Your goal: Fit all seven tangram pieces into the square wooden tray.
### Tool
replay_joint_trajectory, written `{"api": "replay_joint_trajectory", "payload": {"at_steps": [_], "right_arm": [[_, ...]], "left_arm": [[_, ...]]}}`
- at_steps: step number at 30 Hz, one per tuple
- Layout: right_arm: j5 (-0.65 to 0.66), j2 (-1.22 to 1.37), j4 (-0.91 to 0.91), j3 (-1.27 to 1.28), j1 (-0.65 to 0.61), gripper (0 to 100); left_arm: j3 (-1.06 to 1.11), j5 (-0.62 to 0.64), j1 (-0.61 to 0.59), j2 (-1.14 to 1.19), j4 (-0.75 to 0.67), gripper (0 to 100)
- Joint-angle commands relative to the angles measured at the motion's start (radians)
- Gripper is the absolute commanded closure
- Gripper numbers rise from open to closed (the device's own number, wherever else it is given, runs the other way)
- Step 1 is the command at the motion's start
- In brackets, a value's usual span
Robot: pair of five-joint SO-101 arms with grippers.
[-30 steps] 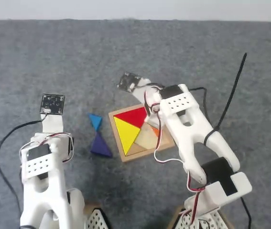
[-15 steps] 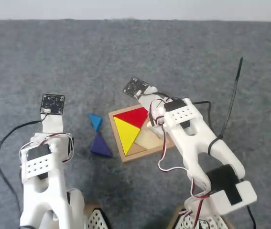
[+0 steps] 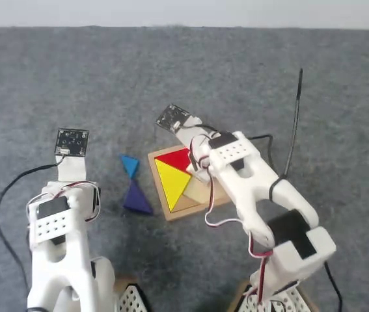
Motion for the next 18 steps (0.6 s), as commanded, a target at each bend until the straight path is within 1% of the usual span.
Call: {"api": "replay_joint_trajectory", "payload": {"at_steps": [1,4,6,9,18], "right_arm": [[0.012,0.062,0.058,-0.110,0.045,68.7],[0.012,0.096,0.131,-0.199,0.081,79.9],[0.012,0.114,0.159,-0.238,0.088,84.2],[0.014,0.136,0.170,-0.259,0.088,84.7],[0.015,0.137,0.170,-0.307,0.104,84.8]], "left_arm": [[-0.004,-0.009,-0.008,-0.032,-0.021,86],[-0.004,-0.009,-0.008,-0.032,-0.021,86],[-0.004,-0.014,-0.008,-0.032,-0.021,86],[-0.004,-0.046,-0.008,-0.035,-0.017,86],[-0.004,-0.046,-0.008,-0.035,-0.015,86]]}}
